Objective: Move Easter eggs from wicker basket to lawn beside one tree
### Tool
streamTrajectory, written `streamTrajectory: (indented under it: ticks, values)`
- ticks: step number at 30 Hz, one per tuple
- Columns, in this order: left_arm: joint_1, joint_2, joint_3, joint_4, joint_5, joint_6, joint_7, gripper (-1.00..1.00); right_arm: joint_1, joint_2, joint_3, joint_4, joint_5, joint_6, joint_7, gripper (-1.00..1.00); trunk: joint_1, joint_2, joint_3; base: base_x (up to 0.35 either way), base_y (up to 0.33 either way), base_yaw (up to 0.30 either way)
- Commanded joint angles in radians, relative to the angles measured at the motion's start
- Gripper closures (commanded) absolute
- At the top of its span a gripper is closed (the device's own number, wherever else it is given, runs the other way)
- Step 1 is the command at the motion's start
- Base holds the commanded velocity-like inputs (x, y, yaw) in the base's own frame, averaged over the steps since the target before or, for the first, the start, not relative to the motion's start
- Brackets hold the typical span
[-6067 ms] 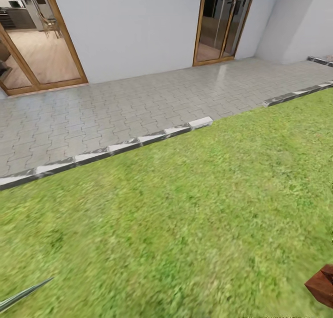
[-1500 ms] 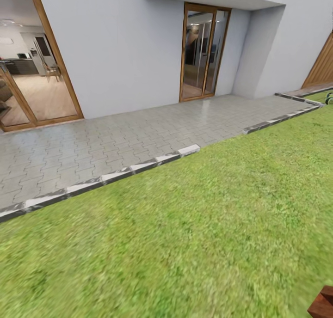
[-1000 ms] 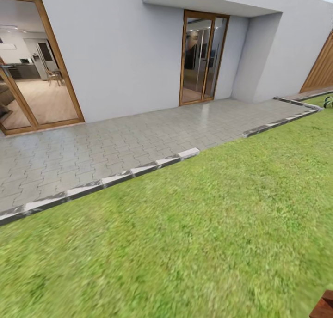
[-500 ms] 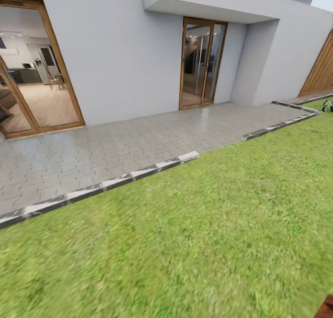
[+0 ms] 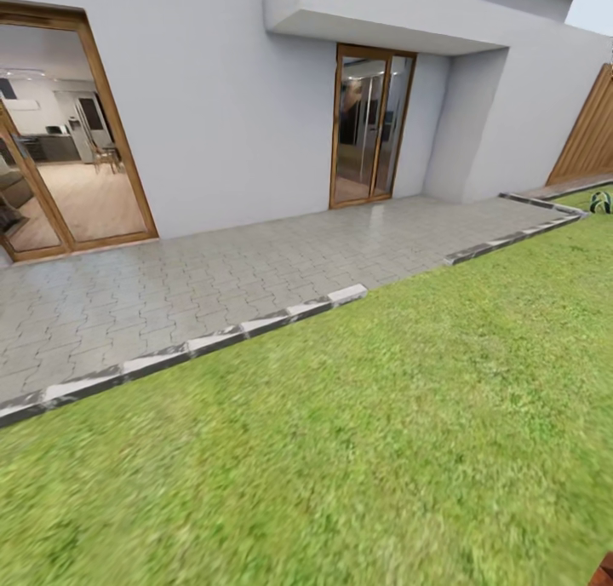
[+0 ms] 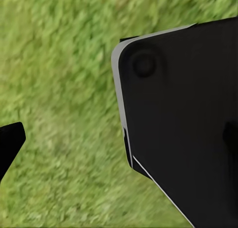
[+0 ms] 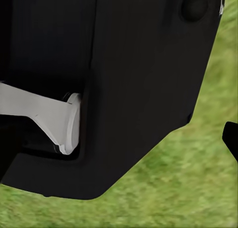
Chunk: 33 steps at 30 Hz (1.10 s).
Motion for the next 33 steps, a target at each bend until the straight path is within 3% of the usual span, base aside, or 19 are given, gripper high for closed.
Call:
streamTrajectory:
  ticks: [1,16,33]
  values:
    - [0.0,0.0,-0.005,0.001,0.0,-0.003,0.001,-1.0,0.0,0.0,0.003,-0.001,-0.001,-0.002,0.001,-1.0,0.0,-0.001,0.0,0.0,0.0,0.0]
    - [0.0,0.0,-0.004,0.001,0.0,-0.003,0.001,-1.0,0.0,0.0,0.003,-0.001,-0.001,-0.001,0.001,-1.0,0.0,-0.001,0.016,0.0,0.0,-0.007]
    - [0.0,0.0,-0.004,0.001,0.0,-0.003,0.001,-1.0,0.0,0.0,0.003,-0.001,-0.001,-0.002,0.001,-1.0,0.0,-0.001,0.035,0.0,0.0,-0.189]
